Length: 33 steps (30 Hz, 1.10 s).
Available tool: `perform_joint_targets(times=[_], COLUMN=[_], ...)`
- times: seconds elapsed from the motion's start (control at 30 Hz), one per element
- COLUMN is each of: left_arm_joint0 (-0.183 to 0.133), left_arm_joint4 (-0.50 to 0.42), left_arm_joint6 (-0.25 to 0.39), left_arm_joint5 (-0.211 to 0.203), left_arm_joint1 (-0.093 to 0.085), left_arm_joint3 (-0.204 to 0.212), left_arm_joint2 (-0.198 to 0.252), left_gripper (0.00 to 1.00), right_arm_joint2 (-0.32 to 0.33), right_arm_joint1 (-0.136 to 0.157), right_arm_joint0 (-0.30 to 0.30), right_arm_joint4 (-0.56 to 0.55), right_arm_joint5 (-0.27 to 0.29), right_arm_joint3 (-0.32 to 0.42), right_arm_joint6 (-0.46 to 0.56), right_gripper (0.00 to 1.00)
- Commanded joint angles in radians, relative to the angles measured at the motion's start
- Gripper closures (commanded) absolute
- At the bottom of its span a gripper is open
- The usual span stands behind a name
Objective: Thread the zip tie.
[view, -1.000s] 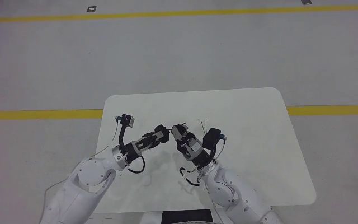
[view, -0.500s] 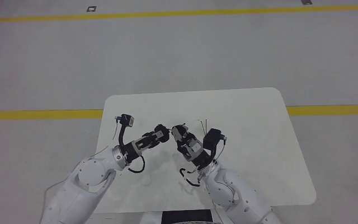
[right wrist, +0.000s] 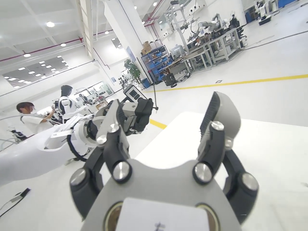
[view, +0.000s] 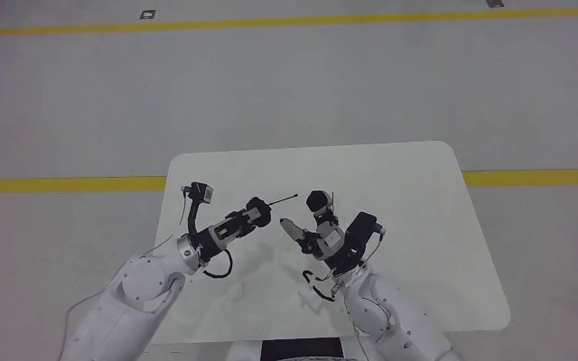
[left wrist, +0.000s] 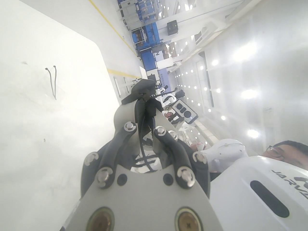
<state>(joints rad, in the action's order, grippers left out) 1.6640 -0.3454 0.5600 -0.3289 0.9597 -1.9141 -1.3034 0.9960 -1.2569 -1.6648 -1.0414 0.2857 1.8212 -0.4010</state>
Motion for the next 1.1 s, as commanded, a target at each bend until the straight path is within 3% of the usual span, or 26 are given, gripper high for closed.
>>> perform_joint_targets(times=[0.0,0.13,0.3,0.43,0.8,0.83,0.9,1.07], left_arm_joint0=[0.003,0.013,0.017,0.006,0.006,0.006,0.009,0.019], left_arm_joint4=[-0.023,-0.112,-0.266,-0.324,-0.324,-0.352,-0.443,-0.602], left_arm_joint6=[0.010,0.046,0.115,0.160,0.160,0.139,0.105,0.077], left_arm_joint5=[0.008,0.036,0.086,0.104,0.104,0.105,0.106,0.113], left_arm_joint1=[0.000,0.001,0.003,0.005,0.005,0.007,0.014,0.025], left_arm_joint3=[-0.010,-0.032,-0.046,-0.050,-0.050,-0.054,-0.063,-0.061], left_arm_joint2=[-0.003,0.000,0.013,0.023,0.023,0.027,0.037,0.050], left_gripper=[1.00,1.00,1.00,1.00,1.00,1.00,1.00,1.00], right_arm_joint2=[0.028,0.072,0.098,0.095,0.097,0.105,0.104,0.070], right_arm_joint1=[0.006,0.013,0.017,0.017,0.017,0.021,0.025,0.058], right_arm_joint0=[-0.015,-0.041,-0.042,-0.041,-0.038,-0.022,-0.021,0.017], right_arm_joint4=[-0.044,-0.131,-0.289,-0.291,-0.302,-0.412,-0.528,-0.529], right_arm_joint5=[-0.004,-0.034,-0.115,-0.117,-0.119,-0.143,-0.178,-0.228], right_arm_joint3=[0.000,-0.006,-0.021,-0.023,-0.023,-0.024,-0.035,-0.083], right_arm_joint6=[-0.033,-0.120,-0.197,-0.200,-0.197,-0.209,-0.259,-0.370], right_gripper=[0.00,0.00,0.00,0.00,0.00,0.00,0.00,0.00])
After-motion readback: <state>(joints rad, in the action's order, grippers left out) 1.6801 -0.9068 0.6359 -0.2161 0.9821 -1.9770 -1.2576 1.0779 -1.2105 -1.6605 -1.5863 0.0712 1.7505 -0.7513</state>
